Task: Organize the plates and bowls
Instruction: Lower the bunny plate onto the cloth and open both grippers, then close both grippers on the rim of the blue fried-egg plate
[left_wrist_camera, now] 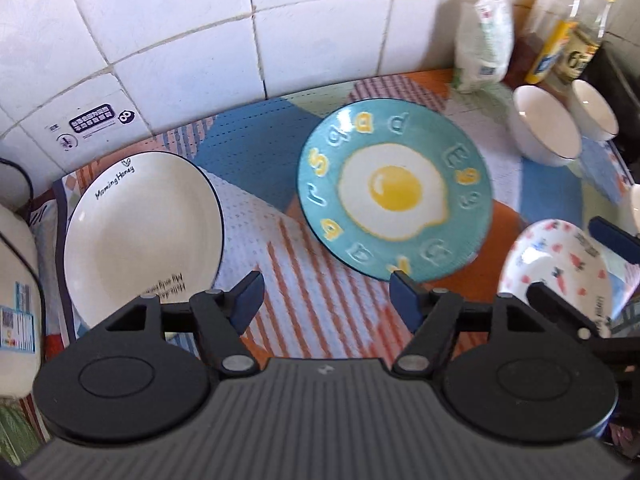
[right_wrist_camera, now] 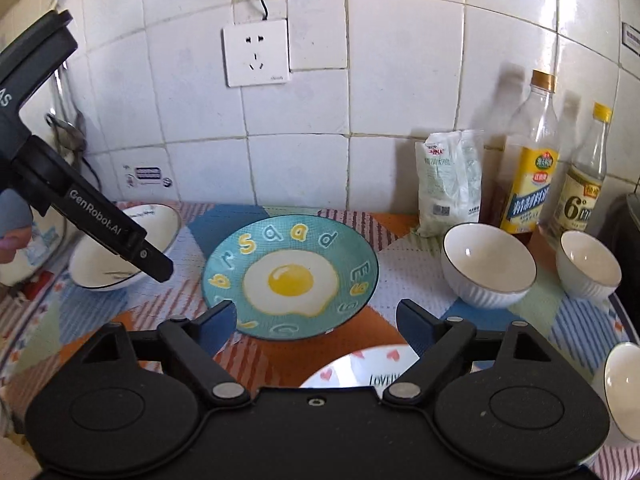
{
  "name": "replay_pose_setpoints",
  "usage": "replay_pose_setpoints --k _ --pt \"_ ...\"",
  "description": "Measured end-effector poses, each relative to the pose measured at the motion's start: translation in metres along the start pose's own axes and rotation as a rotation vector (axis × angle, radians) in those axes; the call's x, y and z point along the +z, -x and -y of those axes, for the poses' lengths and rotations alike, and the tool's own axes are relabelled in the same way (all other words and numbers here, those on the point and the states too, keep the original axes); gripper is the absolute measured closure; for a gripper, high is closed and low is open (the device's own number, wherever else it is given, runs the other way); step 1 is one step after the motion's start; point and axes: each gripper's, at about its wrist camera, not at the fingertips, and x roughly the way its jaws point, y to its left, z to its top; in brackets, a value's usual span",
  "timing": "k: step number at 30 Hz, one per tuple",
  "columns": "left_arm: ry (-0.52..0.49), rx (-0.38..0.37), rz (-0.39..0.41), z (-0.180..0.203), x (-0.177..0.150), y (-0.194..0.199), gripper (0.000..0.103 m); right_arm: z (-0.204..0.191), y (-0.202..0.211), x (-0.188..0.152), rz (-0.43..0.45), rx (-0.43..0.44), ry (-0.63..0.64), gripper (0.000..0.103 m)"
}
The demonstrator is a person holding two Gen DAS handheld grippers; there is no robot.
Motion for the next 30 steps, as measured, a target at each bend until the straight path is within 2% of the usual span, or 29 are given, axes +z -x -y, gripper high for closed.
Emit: replay_pose_setpoints --k 5,7,10,14,17,19,22,24,26,27,28,29,30 --pt "0.017 0.026 -0.051 -0.003 0.019 -0.037 0.033 0.010 -0.025 0.006 0.001 -0.020 -0.091 0.013" --pt "0.023 0.047 -0.102 0.000 0.023 -0.053 0.033 0.017 -0.035 0.010 -0.011 -0.024 -0.147 0.013" --pt "0.044 0.040 -0.117 -0.001 0.025 -0.066 0.033 0.020 -0.052 0.014 -0.076 -0.099 -0.159 0.013" --pt "0.040 0.018 -0.127 -0.002 0.032 -0.079 0.033 0.030 -0.068 0.014 -0.075 -0.052 -0.226 0.014" --pt "-0.029 0.038 -0.108 0.004 0.035 -0.089 0.033 0.041 -0.087 0.015 -0.098 -0.019 -0.294 0.014" --pt "-0.061 0.067 -0.082 0.007 0.036 -0.095 0.033 0.049 -0.099 0.015 -0.127 0.011 -0.342 0.020" --pt "-0.105 0.049 -0.084 0.007 0.037 -0.105 0.033 0.058 -0.115 0.013 -0.166 0.037 -0.378 0.028" --pt "-0.116 0.039 -0.087 0.007 0.038 -0.110 0.033 0.061 -0.123 0.011 -0.186 0.048 -0.393 0.029" --pt "-0.132 0.021 -0.079 0.006 0.039 -0.112 0.038 0.065 -0.131 0.010 -0.207 0.058 -0.417 0.032" --pt "-0.140 0.011 -0.069 0.005 0.039 -0.113 0.040 0.067 -0.134 0.010 -0.216 0.070 -0.433 0.037" --pt "-0.145 -0.002 -0.059 0.004 0.040 -0.113 0.048 0.069 -0.137 0.009 -0.224 0.089 -0.447 0.047" --pt "-0.146 -0.020 -0.051 0.003 0.041 -0.112 0.063 0.070 -0.140 0.009 -0.228 0.109 -0.456 0.052" --pt "-0.152 -0.042 -0.047 0.003 0.042 -0.112 0.065 0.070 -0.142 0.008 -0.228 0.105 -0.453 0.057"
